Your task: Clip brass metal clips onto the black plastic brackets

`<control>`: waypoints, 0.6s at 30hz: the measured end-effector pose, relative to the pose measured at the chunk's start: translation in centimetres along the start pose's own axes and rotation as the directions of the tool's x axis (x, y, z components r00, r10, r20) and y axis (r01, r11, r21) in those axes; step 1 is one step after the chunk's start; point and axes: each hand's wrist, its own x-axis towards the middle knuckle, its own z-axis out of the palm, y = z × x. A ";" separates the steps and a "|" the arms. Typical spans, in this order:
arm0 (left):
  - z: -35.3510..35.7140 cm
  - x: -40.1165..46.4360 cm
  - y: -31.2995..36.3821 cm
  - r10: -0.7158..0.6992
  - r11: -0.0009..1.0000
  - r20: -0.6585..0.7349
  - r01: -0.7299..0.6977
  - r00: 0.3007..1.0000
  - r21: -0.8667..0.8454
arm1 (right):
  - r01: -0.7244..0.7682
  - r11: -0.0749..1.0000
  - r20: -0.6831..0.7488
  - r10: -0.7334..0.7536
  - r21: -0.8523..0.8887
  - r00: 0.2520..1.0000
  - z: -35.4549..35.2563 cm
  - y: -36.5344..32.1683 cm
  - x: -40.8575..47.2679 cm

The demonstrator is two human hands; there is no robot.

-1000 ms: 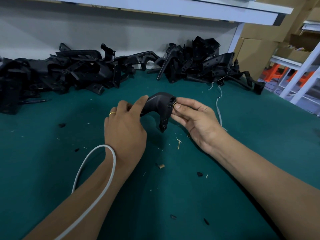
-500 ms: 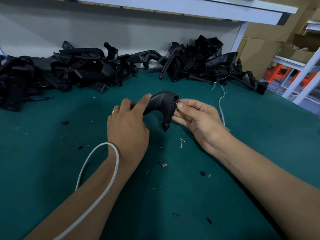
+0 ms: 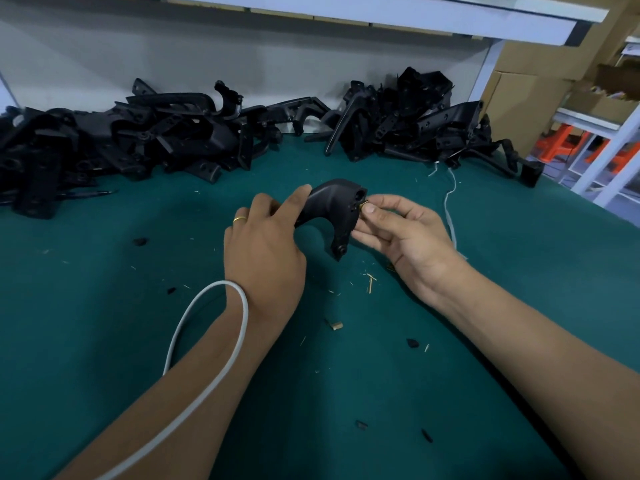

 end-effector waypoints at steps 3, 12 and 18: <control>0.0 0.0 0.0 -0.004 1.000 -0.002 0.004 1.000 0.000 | 0.026 0.997 0.011 -0.026 -0.077 1.000 0.1 0.2 -0.3; -0.3 -0.1 -0.1 -0.015 0.999 -0.017 0.016 1.000 0.032 | 0.177 0.931 0.051 -0.170 -0.319 0.984 0.6 -0.1 -0.8; -0.2 0.0 0.0 -0.022 0.999 0.005 0.022 1.000 0.040 | 0.202 0.554 0.070 -0.249 -0.808 0.966 -4.5 -4.6 1.0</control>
